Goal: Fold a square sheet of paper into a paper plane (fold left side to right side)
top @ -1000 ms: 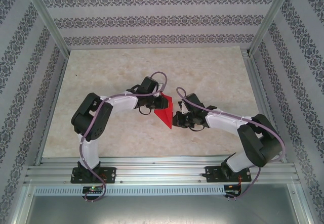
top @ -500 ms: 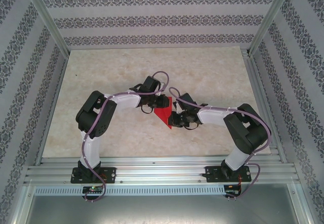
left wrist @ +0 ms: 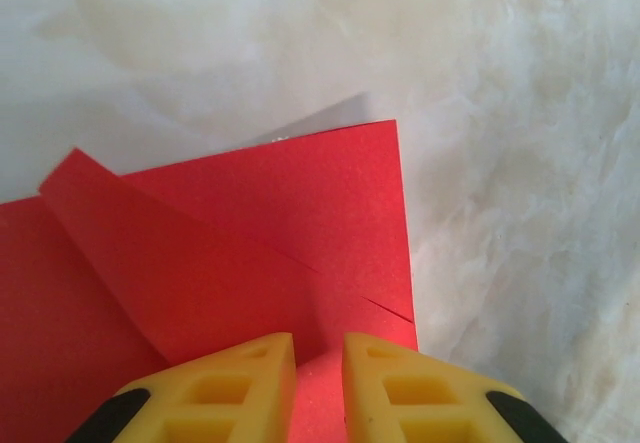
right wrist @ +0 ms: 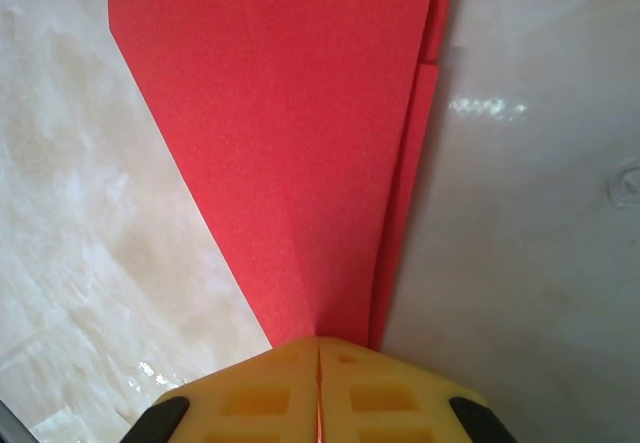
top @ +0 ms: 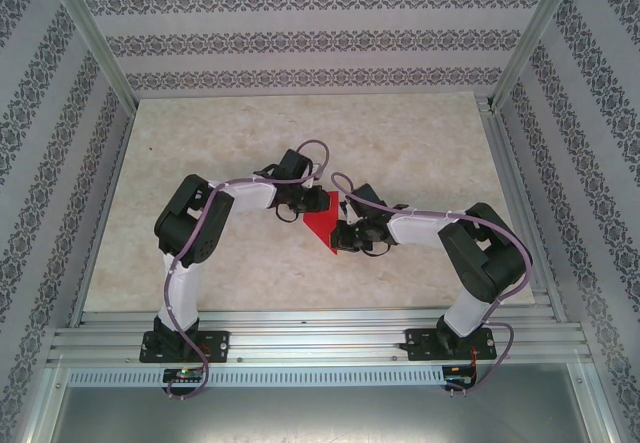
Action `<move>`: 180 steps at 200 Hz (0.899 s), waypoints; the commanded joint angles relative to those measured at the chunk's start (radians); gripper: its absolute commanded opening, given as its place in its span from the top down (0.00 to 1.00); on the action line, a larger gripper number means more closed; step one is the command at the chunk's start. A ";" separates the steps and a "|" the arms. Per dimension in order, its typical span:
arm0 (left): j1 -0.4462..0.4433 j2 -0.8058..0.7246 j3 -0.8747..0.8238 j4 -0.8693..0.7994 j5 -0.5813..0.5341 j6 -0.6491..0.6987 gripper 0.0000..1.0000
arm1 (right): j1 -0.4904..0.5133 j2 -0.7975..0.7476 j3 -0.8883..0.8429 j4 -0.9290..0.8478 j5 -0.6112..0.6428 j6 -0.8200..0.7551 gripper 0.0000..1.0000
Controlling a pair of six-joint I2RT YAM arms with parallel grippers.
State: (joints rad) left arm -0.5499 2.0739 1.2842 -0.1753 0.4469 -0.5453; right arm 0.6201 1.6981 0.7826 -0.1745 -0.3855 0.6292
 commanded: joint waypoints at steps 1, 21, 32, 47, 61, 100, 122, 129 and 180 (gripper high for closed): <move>0.057 0.048 0.034 -0.006 -0.064 0.050 0.78 | 0.019 0.043 -0.048 -0.119 0.062 -0.020 0.92; 0.074 0.069 0.059 0.000 -0.078 0.058 0.78 | 0.023 0.043 -0.055 -0.125 0.062 -0.019 0.92; 0.085 0.081 0.078 -0.004 -0.088 0.062 0.78 | 0.026 0.043 -0.059 -0.128 0.065 -0.017 0.92; 0.097 0.093 0.104 -0.020 -0.107 0.069 0.78 | 0.029 0.042 -0.062 -0.129 0.066 -0.014 0.92; 0.109 0.099 0.119 -0.029 -0.122 0.073 0.78 | 0.032 0.041 -0.065 -0.132 0.069 -0.013 0.92; 0.149 0.132 0.185 -0.066 -0.120 0.090 0.77 | 0.036 0.049 -0.066 -0.131 0.066 -0.014 0.92; 0.168 0.166 0.253 -0.102 -0.118 0.104 0.76 | 0.038 0.055 -0.063 -0.128 0.060 -0.014 0.92; 0.174 0.178 0.276 -0.115 -0.118 0.107 0.76 | 0.038 0.054 -0.064 -0.125 0.059 -0.015 0.92; 0.217 0.084 0.258 -0.137 -0.107 0.122 0.74 | 0.033 -0.034 -0.004 -0.117 0.051 -0.048 0.89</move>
State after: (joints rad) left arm -0.3676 2.2356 1.5715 -0.2813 0.3927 -0.4656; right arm 0.6353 1.6917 0.7773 -0.1516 -0.3492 0.6250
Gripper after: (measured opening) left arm 0.249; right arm 0.091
